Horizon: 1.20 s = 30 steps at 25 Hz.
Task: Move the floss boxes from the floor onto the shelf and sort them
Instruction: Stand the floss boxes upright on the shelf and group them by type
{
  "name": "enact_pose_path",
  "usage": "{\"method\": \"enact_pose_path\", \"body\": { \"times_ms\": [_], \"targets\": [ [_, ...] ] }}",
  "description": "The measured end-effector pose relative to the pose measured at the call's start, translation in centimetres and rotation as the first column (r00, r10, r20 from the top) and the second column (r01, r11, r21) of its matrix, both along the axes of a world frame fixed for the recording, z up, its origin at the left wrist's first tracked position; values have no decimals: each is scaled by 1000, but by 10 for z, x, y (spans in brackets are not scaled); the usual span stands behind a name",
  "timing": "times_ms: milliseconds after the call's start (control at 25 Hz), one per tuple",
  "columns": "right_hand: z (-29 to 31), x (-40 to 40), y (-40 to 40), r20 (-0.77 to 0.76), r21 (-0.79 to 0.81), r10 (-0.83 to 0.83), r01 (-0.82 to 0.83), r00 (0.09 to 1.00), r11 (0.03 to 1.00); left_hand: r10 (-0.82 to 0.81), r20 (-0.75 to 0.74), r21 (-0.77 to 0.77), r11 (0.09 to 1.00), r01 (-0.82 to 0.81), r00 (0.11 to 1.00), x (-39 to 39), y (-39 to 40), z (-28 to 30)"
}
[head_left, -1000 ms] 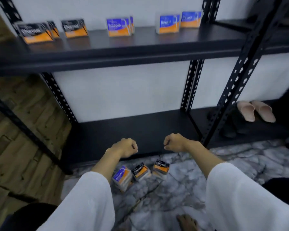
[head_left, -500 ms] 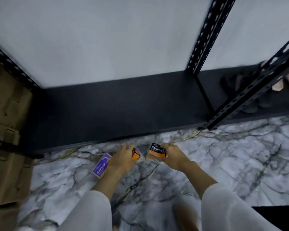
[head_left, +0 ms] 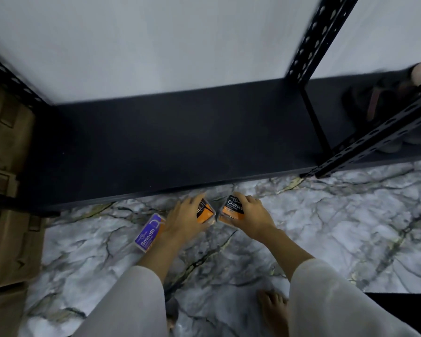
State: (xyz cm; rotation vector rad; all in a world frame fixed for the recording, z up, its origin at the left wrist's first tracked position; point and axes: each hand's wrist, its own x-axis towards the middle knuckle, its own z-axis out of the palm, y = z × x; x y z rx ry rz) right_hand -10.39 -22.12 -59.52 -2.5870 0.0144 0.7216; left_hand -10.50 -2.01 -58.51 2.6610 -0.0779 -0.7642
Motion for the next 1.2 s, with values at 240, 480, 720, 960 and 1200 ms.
{"method": "enact_pose_path", "body": {
  "times_ms": [240,480,720,960,1200],
  "targets": [
    [90,3,4,121,70,48,-57,992,996,51,129,-104,994,-37,990,-2,13,86],
    [219,-4,24,355,109,121,-169,927,979,65,352,-51,997,-50,934,-24,56,212],
    [346,-28,63,559,159,164,-298,813,941,43,551,43,996,-80,833,-66,105,348],
    [463,-30,113,718,81,239,-419,653,904,82,711,58,983,-175,699,-89,150,467],
    [552,3,165,841,19,256,-498,477,867,136,834,22,960,-278,535,-74,198,548]
  ]
}}
